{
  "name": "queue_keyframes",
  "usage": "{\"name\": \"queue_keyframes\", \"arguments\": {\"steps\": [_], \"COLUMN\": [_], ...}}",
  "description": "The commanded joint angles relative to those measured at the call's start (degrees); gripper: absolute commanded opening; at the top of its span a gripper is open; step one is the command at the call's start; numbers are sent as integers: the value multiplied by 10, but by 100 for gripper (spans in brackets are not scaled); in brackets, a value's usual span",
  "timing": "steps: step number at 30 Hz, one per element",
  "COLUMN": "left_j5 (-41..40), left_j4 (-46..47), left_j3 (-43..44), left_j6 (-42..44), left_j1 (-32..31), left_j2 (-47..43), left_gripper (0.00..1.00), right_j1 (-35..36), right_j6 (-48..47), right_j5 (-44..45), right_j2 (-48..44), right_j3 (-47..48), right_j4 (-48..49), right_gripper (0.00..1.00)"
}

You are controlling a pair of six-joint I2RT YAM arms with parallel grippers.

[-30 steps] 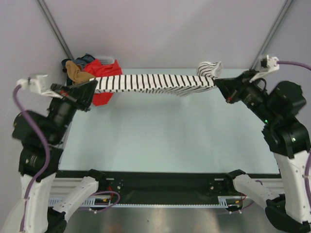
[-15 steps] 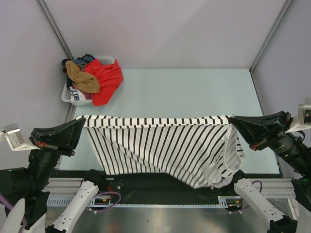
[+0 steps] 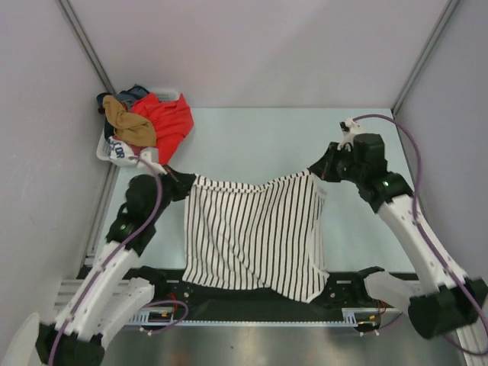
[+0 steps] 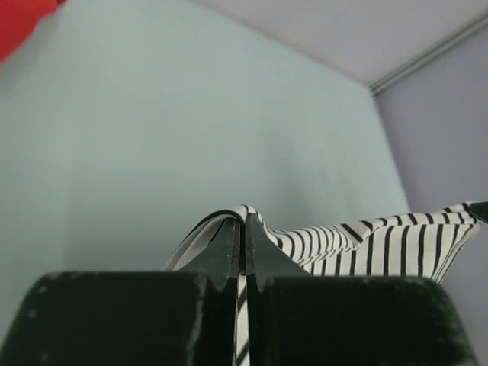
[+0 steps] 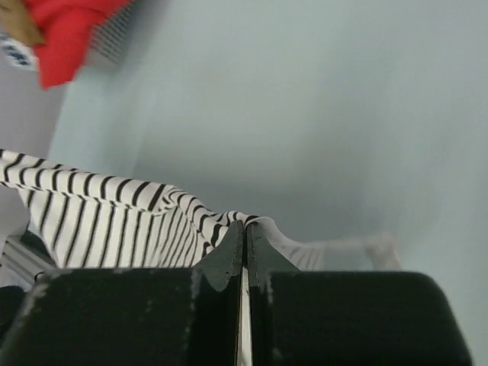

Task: Fold and stack the tank tops
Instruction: Flatten the tank top out

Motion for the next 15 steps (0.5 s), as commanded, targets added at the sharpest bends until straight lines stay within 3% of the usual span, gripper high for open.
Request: {"name": "queue_keyframes", "arguments": {"steps": [1, 3, 10, 15], "left_j5": [-37, -58, -54, -28], "left_j4": [134, 189, 218, 231], "left_j3": [-65, -60, 80, 200], "left_j6": [-55, -74, -92, -93], "left_j1": [2, 3, 41, 93], "left_j2": [118, 182, 435, 589], "left_gripper": [0, 0, 0, 0], "right_j1": [-36, -47, -77, -101], "right_j6": [29, 45, 59, 82], "right_j5": [2, -15, -26, -33], "right_j2": [93, 180, 398, 552], "right_j3": [-26, -20, 82, 271], "right_j4": [138, 187, 244, 238], "right_gripper": [0, 0, 0, 3]}}
